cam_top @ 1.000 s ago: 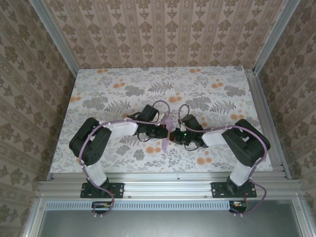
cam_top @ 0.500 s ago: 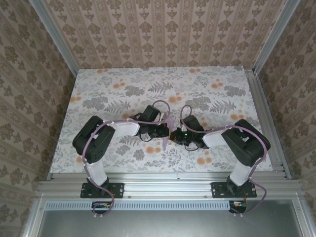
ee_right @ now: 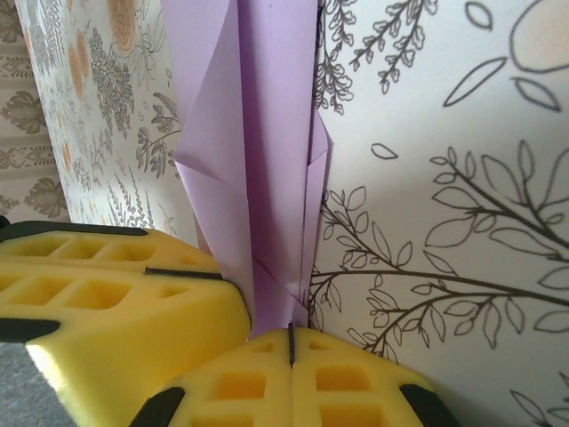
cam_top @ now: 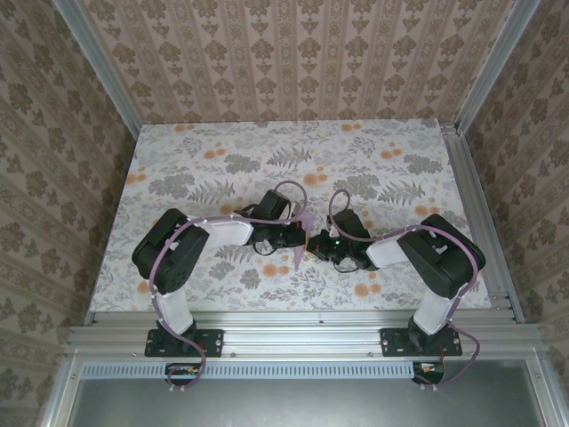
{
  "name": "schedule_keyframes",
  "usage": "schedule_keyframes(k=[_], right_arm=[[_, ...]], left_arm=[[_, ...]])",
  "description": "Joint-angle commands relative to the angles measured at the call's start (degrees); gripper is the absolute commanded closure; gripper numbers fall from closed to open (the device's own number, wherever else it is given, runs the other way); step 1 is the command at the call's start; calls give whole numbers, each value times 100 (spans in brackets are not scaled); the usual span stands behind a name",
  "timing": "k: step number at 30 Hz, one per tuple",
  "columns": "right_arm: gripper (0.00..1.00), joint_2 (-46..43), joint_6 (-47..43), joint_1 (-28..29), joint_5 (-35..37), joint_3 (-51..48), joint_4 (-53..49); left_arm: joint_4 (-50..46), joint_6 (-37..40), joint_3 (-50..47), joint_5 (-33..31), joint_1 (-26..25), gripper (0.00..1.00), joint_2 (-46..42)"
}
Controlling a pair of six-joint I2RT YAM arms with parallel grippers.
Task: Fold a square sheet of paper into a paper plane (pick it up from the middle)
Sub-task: Fold the wing for the fifth time at the center of the table.
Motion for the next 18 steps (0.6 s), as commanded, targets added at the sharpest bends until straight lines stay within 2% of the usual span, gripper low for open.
schedule_keyframes(k=[1,11,18], right_arm=[[94,273,-79,-28,428,-124,-55],[96,123,-189,-27,500,-151,-202],[97,-64,-226,-28,491,-158,-187]], left_arm=[[159,-79,22,-8,-99,99,194],[440,-86,-50,249,-81,98,605],[211,104,-32,237,-37,97,797]])
